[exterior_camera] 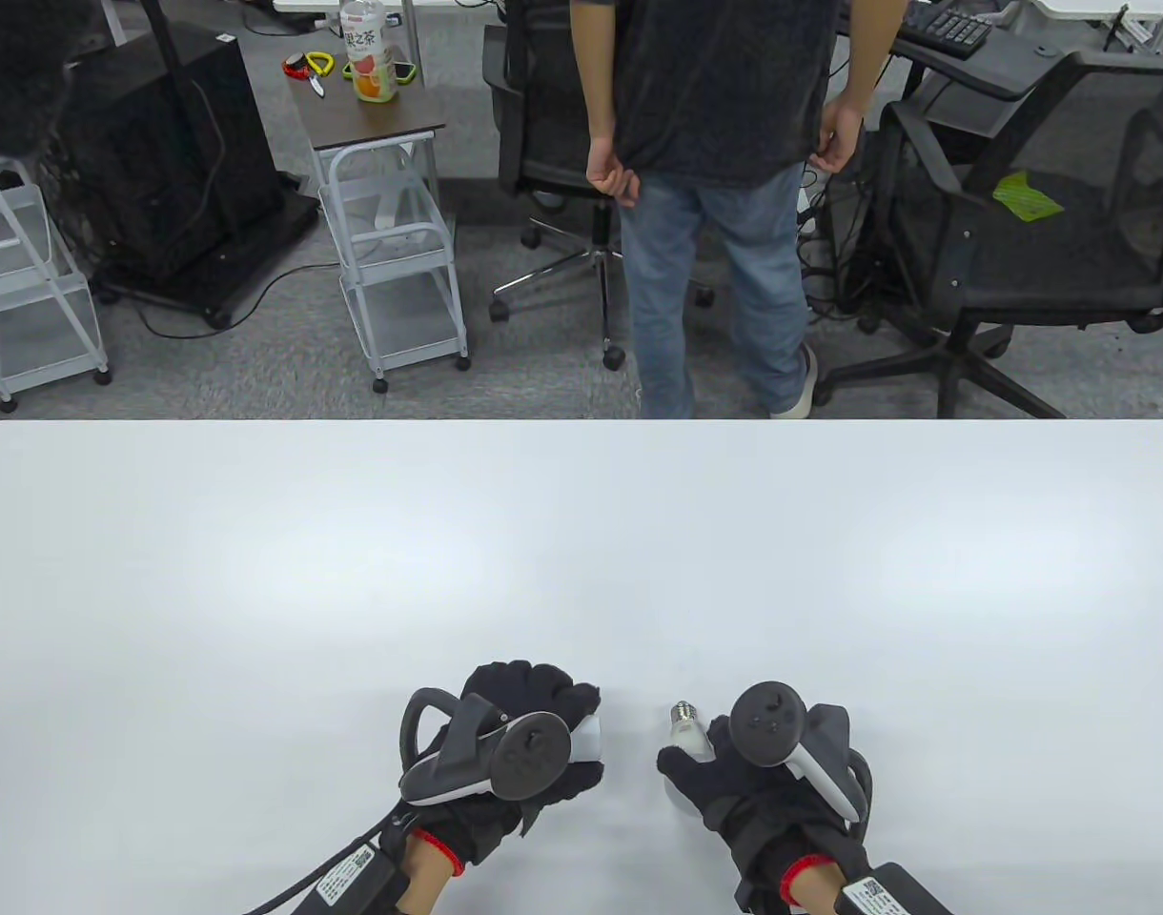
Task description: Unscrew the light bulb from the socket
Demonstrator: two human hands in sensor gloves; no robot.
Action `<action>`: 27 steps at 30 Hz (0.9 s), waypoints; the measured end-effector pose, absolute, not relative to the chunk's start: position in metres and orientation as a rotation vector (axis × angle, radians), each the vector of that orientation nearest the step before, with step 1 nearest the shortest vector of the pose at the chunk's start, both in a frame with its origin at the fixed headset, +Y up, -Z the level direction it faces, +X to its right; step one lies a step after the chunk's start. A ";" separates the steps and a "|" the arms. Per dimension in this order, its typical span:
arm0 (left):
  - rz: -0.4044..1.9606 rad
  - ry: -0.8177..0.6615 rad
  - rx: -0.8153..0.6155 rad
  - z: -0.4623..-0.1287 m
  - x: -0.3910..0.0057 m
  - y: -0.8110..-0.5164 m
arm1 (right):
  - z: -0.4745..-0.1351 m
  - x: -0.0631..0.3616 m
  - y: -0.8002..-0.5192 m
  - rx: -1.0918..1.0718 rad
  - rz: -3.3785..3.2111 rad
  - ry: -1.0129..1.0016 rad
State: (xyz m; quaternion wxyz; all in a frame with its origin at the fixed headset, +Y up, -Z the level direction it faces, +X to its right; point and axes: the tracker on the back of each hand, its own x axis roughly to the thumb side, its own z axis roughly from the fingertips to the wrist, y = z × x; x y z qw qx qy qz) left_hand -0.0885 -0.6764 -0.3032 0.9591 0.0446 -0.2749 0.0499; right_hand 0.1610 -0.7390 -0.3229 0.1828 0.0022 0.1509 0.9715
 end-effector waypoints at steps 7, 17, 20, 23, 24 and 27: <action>0.105 -0.558 0.090 -0.303 -0.088 -0.677 | -0.323 0.162 -0.739 0.001 2.734 0.439; 0.115 -0.537 0.121 -0.303 -0.090 -0.675 | -0.323 0.166 -0.740 -0.017 2.694 0.431; 0.132 -0.529 0.139 -0.303 -0.092 -0.672 | -0.323 0.168 -0.739 -0.025 2.684 0.424; 0.164 -0.526 0.139 -0.303 -0.094 -0.671 | -0.323 0.172 -0.734 -0.039 2.673 0.392; 0.169 -0.522 0.143 -0.303 -0.095 -0.671 | -0.323 0.173 -0.732 -0.042 2.670 0.381; 0.185 -0.505 0.115 -0.305 -0.097 -0.671 | -0.322 0.179 -0.724 -0.058 2.657 0.327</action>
